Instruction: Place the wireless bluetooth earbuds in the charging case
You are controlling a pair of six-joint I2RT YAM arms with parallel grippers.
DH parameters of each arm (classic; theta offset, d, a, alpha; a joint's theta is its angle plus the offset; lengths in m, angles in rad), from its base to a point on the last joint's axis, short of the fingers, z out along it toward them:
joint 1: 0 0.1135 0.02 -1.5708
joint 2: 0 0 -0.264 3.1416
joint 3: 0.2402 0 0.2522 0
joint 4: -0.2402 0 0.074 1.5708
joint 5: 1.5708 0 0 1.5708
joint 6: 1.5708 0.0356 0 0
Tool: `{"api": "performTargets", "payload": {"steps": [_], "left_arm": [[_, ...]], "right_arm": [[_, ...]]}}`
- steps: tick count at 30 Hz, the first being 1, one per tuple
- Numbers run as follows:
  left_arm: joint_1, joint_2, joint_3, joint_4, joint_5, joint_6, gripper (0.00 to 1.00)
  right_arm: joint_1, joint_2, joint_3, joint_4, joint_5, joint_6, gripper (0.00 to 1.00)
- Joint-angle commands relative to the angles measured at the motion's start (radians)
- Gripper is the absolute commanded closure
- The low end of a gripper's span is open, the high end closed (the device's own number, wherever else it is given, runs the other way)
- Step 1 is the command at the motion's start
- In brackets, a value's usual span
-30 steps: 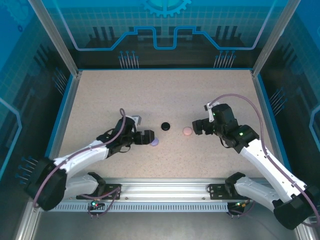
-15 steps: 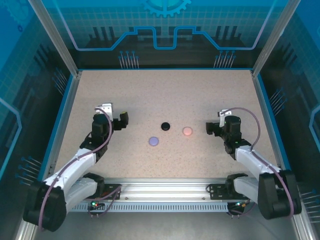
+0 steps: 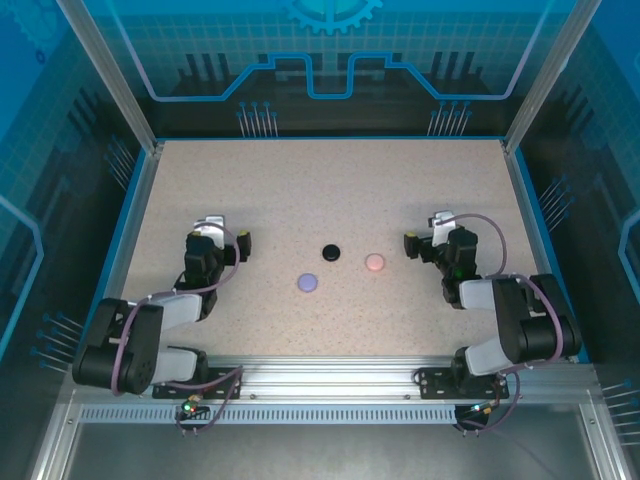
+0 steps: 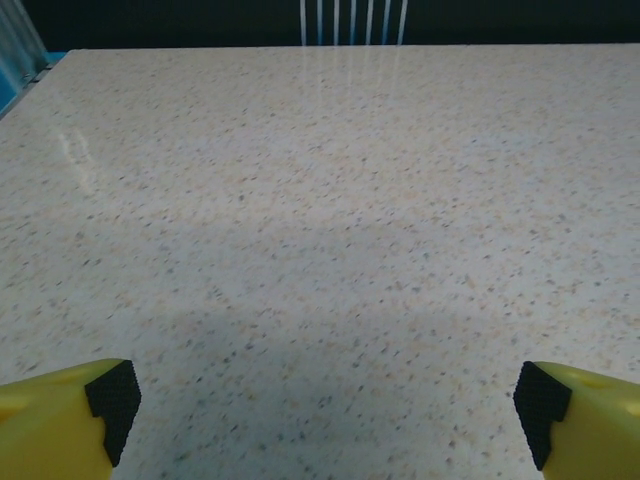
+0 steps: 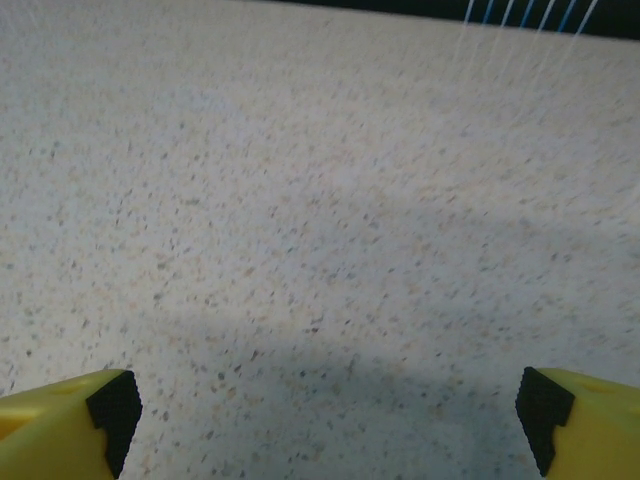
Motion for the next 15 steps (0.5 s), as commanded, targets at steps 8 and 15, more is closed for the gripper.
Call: {"api": "performTargets", "payload": {"steps": [8, 15], "left_arm": [[0.037, 0.224, 0.017, 0.315, 0.143, 0.022, 0.01], [0.058, 0.217, 0.107, 0.135, 0.053, -0.036, 0.01]], "right_arm": [[-0.026, 0.018, 0.088, -0.034, -0.04, -0.007, 0.0], [-0.016, 0.018, 0.088, -0.036, -0.021, -0.011, 0.0]]}}
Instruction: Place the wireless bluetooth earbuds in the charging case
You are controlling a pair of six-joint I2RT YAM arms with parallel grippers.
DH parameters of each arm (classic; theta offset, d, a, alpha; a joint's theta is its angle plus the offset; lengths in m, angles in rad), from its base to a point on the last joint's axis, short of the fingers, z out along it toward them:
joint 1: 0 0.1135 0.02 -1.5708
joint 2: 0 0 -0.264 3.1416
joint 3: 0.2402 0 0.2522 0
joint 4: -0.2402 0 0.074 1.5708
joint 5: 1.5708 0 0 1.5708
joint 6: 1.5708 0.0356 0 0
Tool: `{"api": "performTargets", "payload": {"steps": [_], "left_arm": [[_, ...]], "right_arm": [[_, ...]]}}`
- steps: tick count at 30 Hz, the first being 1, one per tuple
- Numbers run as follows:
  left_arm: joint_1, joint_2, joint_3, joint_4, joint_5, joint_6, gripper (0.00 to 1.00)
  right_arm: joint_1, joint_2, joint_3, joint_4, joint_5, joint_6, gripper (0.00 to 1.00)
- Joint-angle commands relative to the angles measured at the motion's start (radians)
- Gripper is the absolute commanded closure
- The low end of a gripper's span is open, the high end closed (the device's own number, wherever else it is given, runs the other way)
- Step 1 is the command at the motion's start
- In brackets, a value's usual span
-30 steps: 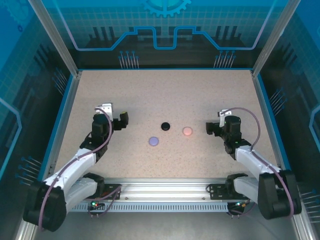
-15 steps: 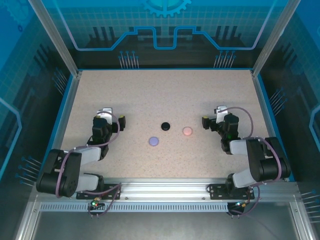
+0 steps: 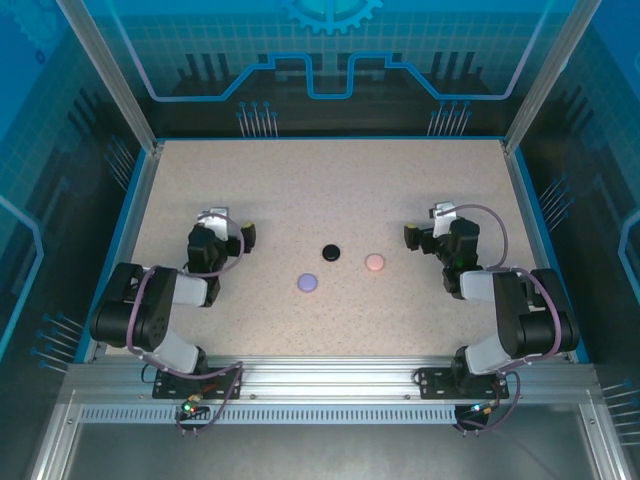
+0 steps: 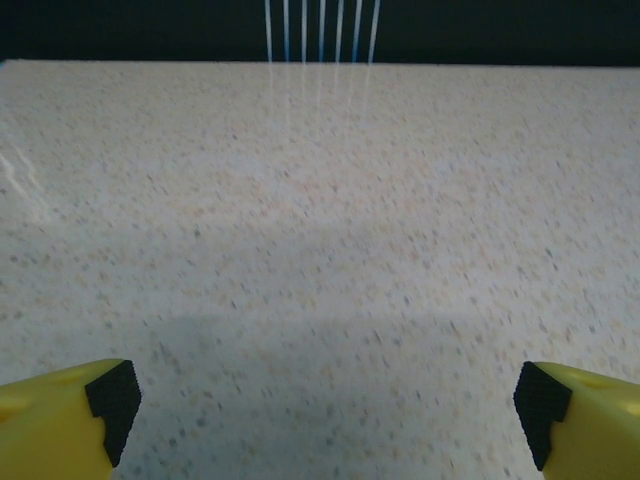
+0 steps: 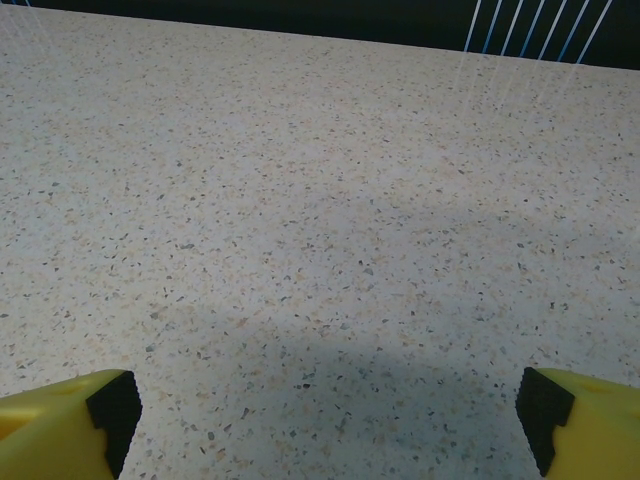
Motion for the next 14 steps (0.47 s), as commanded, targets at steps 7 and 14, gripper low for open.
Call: {"api": "performTargets", "payload": {"steps": [7, 14], "left_arm": [[0.023, -0.005, 0.021, -0.033, -0.027, -0.025, 0.01], [0.022, -0.005, 0.02, -0.033, -0.027, -0.025, 0.01]], "right_arm": [[0.008, 0.002, 0.013, -0.001, 0.006, -0.01, 0.0], [0.003, 0.002, 0.015, -0.002, 0.002, -0.008, 0.0]]}}
